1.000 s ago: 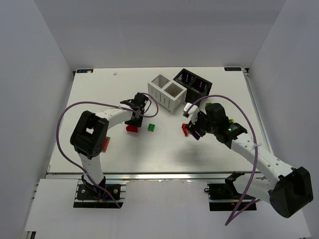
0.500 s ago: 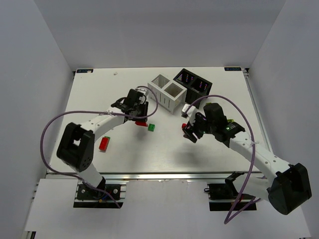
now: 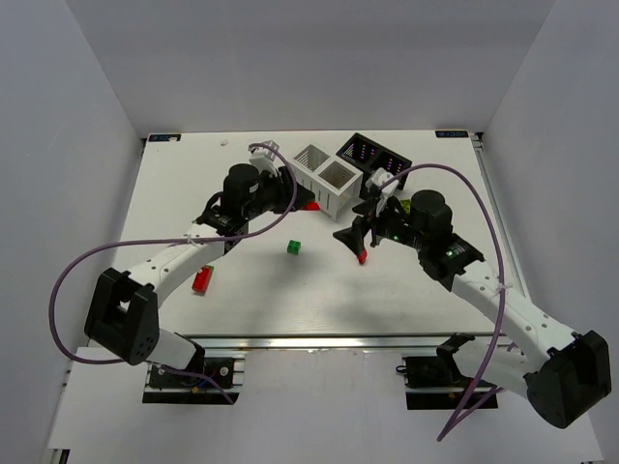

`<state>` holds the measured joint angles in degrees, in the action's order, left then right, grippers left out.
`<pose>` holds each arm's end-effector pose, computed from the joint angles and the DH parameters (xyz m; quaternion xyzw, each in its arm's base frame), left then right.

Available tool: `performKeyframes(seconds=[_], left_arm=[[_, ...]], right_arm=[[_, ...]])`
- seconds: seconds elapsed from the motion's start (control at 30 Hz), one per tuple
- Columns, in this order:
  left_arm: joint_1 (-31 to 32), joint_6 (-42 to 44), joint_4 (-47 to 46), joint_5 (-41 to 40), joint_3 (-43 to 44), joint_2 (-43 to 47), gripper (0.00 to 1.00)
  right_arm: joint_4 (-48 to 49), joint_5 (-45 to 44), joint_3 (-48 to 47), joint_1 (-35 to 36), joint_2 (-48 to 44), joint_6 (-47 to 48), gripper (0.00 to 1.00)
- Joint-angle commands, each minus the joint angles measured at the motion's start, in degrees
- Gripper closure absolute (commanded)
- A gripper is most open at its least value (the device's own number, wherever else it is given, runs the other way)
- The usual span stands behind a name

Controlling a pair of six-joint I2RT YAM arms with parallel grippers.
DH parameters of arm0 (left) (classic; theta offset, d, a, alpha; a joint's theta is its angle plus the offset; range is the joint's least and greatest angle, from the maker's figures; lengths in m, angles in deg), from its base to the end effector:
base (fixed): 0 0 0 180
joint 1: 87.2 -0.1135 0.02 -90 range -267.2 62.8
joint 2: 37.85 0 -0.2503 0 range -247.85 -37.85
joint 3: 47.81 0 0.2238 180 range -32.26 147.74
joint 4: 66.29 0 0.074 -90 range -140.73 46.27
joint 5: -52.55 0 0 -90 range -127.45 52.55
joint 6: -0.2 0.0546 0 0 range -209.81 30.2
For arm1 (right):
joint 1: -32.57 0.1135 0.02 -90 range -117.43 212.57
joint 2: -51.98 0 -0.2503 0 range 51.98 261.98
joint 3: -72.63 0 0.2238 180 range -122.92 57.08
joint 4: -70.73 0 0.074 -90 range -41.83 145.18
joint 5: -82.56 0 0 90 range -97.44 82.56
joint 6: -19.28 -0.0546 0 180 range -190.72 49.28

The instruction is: Sort the legos into containers by color

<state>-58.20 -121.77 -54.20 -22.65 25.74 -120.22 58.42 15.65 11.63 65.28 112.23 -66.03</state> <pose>0.2787 -0.1704 0.2820 0.0518 0.8184 -0.3767 0.4308 0.1914 0.1484 0.3088 -0.3632 0.6784 0.3004 0.5635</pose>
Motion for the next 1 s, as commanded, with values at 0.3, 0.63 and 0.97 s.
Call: performKeyframes(seconds=[0.3, 0.63, 0.97], left_arm=[[0.19, -17.42, -20.70, 3.91, -10.18, 3.27, 1.00], [0.19, -18.04, -22.55, 5.49, -10.71, 5.11, 1.00], [0.71, -18.75, -23.25, 6.55, -10.80, 3.88, 1.00]], right_arm=[[6.42, -9.83, -2.54, 2.36, 2.07, -19.79, 0.11], [11.96, -13.41, 0.28, 6.39, 4.43, -23.24, 0.12], [13.37, -22.91, -2.97, 14.92, 9.88, -18.40, 0.14]])
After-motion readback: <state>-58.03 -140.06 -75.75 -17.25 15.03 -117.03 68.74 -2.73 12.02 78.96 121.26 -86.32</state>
